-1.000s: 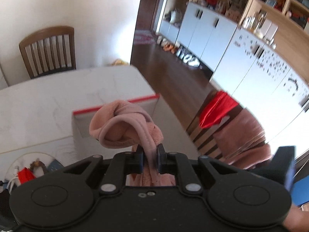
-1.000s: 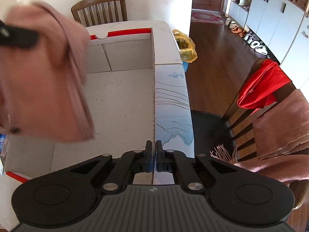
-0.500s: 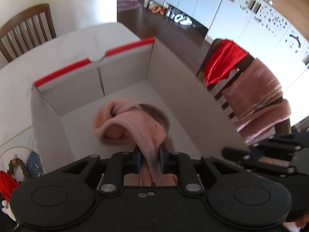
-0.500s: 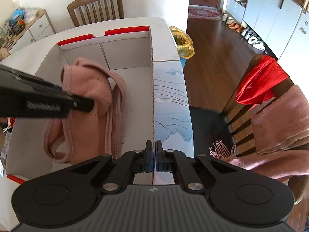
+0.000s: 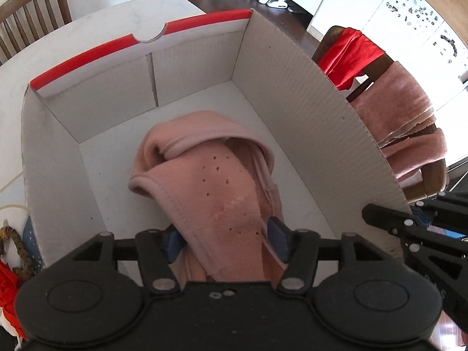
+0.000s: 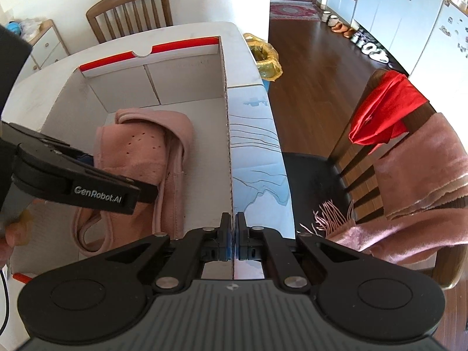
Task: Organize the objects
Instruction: 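Carry the pink fleece item into the white box and open the left tool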
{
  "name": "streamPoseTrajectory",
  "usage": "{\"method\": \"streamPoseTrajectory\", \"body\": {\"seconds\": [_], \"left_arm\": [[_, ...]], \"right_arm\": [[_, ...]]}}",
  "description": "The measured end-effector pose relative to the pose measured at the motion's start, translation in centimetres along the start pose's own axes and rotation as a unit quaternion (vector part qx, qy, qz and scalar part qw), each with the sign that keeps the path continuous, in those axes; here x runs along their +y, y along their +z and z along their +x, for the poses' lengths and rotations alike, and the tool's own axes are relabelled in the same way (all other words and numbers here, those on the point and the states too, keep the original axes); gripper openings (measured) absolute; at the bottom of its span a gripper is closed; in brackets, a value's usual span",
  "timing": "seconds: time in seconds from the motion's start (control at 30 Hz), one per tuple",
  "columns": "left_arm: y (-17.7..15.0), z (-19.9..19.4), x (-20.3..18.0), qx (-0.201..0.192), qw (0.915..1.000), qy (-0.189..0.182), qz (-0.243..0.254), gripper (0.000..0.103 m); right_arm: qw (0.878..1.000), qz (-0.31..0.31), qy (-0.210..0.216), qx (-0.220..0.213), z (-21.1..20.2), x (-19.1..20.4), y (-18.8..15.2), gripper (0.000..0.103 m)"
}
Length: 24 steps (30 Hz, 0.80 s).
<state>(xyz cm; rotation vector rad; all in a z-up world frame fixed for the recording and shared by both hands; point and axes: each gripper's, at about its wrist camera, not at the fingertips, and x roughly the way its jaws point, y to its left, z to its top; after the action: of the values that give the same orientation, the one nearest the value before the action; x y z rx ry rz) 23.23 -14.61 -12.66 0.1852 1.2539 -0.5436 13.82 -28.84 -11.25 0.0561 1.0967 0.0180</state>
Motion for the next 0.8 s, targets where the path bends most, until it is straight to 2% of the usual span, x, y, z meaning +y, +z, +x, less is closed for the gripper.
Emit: {"method": "streamPoseTrajectory", "body": {"seconds": [0.2,0.5,0.67,0.8], "left_arm": [[-0.6,-2.1,0.3,-0.019,0.9998,-0.006,0.007,0.072],[-1.6,-7.1,-0.2,-0.068,0.9973,-0.004,0.029,0.072],[-2.5,-10.3,-0.2,-0.108,0.9934,0.000,0.039,0.072],[-3.7,-12.3,0.1,-0.141,0.9890,0.017,0.040,0.072]], "right_arm": [[1.000,0.007,-0.011,0.004,-0.2,0.4,0.2,0.002],[1.000,0.003,-0.020,0.011,-0.3,0.8,0.7,0.002],[1.000,0.008,-0.011,0.023,-0.7,0.6,0.8,0.001],[1.000,-0.005,-0.001,0.029,-1.1,0.3,0.8,0.001]]}}
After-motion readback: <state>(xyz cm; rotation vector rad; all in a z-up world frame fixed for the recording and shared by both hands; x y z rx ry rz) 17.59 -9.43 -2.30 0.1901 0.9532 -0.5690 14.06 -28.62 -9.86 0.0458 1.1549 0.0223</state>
